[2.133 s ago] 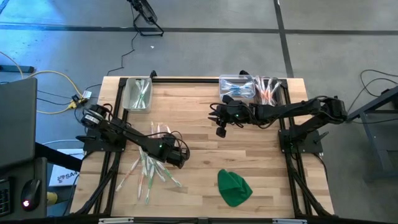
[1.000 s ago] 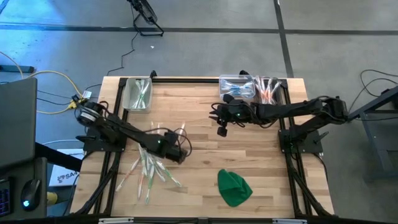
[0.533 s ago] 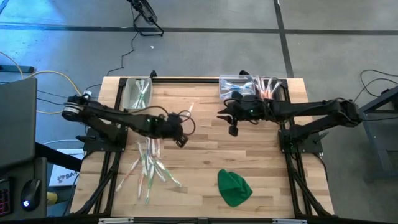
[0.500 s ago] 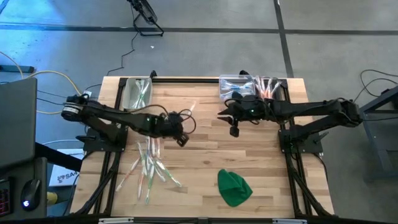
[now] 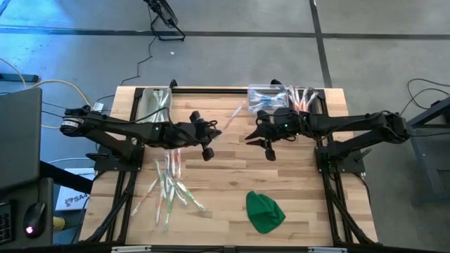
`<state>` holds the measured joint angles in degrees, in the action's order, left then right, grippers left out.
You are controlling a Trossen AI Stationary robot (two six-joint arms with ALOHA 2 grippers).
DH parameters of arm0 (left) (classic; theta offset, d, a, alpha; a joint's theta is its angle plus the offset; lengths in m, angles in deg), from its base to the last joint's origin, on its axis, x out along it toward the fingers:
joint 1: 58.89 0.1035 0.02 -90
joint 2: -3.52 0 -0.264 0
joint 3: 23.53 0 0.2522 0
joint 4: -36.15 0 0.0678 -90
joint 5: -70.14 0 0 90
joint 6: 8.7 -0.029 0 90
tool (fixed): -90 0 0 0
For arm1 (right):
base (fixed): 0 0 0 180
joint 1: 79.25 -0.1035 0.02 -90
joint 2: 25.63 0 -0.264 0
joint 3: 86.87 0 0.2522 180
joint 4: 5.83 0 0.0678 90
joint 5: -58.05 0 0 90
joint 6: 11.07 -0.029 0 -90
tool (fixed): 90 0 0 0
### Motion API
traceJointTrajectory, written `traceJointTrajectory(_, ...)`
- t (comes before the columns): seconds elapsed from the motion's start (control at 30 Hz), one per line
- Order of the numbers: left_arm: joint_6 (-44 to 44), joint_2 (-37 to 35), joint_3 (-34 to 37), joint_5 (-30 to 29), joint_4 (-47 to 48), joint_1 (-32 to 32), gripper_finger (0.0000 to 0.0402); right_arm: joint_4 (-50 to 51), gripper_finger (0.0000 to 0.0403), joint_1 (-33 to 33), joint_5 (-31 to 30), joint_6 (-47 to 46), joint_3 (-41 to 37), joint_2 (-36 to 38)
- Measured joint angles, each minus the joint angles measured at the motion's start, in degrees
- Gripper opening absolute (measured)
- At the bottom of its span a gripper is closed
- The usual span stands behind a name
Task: Pick & Place Toothbrushes
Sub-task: Put the orange toothbrush into the black bin
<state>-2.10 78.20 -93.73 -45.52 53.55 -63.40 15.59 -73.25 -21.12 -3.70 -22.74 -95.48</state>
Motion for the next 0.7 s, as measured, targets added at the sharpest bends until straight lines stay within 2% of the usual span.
traceJointTrajectory(0.2,-2.1,0.1,0.1,2.2,-1.4,0.0,0.0,-3.1,0.007,0.0,-1.3,-0.7,0.0,-0.5)
traceJointTrajectory(0.33,-2.1,0.1,0.1,2.2,-1.1,0.0,0.0,-4.1,0.0082,0.0,-6.8,-2.9,0.0,-0.7)
traceJointTrajectory(0.43,-2.1,0.1,0.1,2.2,-1.1,0.0,0.0,-5.1,0.0112,0.1,-8.4,-3.3,0.0,-0.9)
traceJointTrajectory(0.6,-2.1,0.1,0.1,3.6,-1.0,0.0,0.0,-10.6,0.0184,0.8,-8.3,-5.8,0.0,-1.1)
traceJointTrajectory(0.7,-2.1,0.1,0.1,4.0,-1.0,0.0,0.0,-13.7,0.0212,1.8,-7.5,-6.9,0.0,-1.4)
